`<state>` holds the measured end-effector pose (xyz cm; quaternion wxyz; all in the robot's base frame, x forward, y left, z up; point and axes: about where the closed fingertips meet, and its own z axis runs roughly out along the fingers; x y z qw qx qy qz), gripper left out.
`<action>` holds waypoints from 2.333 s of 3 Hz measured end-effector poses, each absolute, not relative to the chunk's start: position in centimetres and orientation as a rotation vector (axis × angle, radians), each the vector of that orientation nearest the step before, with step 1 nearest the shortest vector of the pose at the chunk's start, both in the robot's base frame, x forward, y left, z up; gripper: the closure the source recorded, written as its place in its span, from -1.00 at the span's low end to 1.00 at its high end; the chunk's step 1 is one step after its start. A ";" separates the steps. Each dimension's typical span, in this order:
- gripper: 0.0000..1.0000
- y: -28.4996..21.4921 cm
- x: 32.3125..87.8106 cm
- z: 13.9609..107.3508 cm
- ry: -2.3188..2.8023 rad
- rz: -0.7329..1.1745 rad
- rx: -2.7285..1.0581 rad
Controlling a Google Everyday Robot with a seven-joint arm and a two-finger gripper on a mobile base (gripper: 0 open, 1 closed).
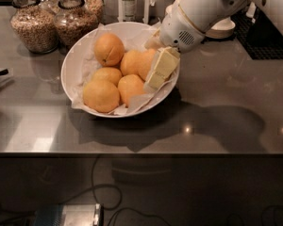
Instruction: Pick orange from white bowl
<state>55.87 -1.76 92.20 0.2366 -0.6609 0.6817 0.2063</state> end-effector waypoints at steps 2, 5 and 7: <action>-0.84 -0.6 60.2 93.6 1.855 0.616 -1.776; -0.82 -1.6 57.9 92.3 1.847 0.723 -1.646; -0.32 -2.2 58.6 89.6 1.873 0.792 -1.596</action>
Offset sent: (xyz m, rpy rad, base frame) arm 0.0696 0.0130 0.0343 0.0888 0.0011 -0.0149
